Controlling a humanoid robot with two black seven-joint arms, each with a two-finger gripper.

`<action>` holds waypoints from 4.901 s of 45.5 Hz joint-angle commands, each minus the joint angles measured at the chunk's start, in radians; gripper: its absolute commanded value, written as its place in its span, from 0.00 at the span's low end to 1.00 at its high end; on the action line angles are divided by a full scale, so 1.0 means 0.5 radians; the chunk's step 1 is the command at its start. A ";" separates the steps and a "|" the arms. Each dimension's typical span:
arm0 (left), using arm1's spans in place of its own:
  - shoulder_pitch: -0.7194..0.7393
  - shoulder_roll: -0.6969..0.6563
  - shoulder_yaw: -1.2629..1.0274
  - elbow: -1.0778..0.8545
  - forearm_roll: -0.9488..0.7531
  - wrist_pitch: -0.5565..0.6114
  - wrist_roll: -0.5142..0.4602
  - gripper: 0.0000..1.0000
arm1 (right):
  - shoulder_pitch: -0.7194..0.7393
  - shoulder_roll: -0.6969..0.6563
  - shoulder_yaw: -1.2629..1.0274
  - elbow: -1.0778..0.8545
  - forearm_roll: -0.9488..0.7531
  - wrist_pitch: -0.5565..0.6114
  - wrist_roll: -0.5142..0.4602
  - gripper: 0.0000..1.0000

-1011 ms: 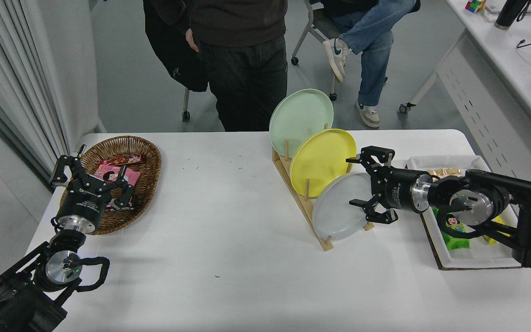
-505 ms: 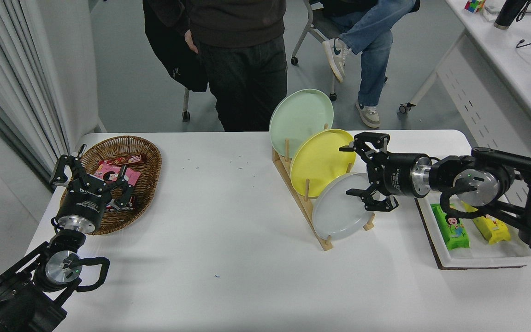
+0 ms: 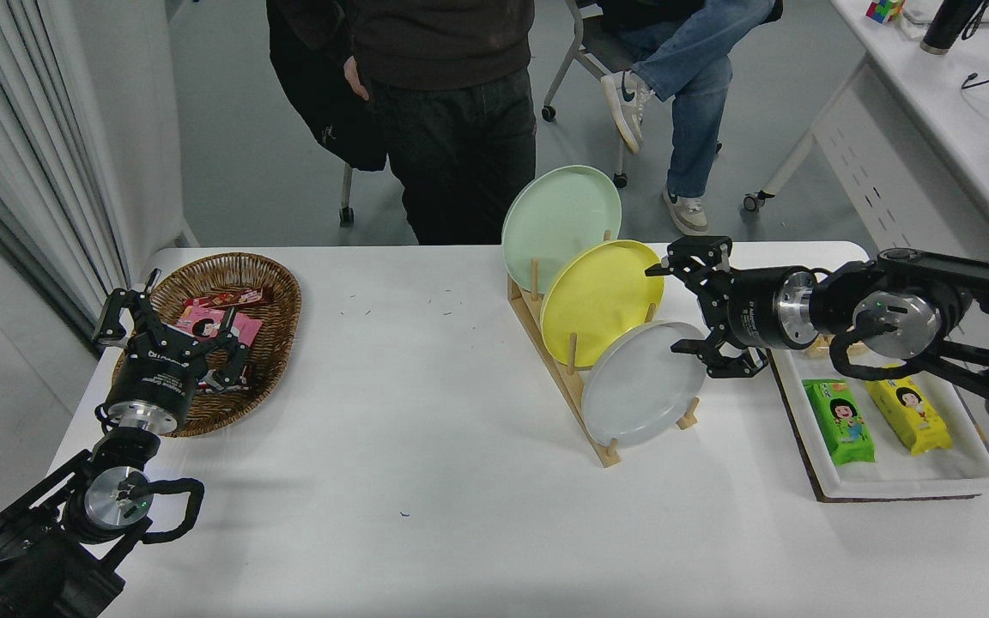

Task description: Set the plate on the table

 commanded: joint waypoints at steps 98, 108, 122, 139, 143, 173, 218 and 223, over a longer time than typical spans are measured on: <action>0.000 0.000 0.000 0.000 0.000 0.000 0.000 0.98 | -0.048 0.142 0.169 -0.074 0.367 -0.276 -0.424 0.46; 0.000 0.000 0.000 0.000 0.000 0.000 0.000 0.98 | -0.048 0.142 0.175 -0.123 0.374 -0.279 -0.424 0.45; 0.000 0.000 0.000 0.000 0.000 0.000 0.000 0.98 | -0.048 0.148 0.178 -0.172 0.383 -0.276 -0.433 0.42; 0.000 0.000 0.000 0.000 0.000 0.000 0.000 0.98 | -0.048 0.160 0.187 -0.197 0.386 -0.276 -0.519 0.36; 0.000 0.000 0.000 0.000 0.000 0.000 0.000 0.98 | -0.048 0.161 0.203 -0.197 0.386 -0.276 -0.528 0.36; 0.000 0.000 0.000 0.000 0.000 0.000 0.000 0.98 | -0.048 0.167 0.239 -0.197 0.383 -0.276 -0.590 0.24; 0.000 0.000 0.000 0.000 0.000 0.000 0.000 0.98 | -0.060 0.182 0.276 -0.240 0.383 -0.273 -0.593 0.13; 0.000 0.000 0.000 0.000 0.000 0.000 0.000 0.98 | -0.063 0.185 0.276 -0.240 0.383 -0.273 -0.593 0.11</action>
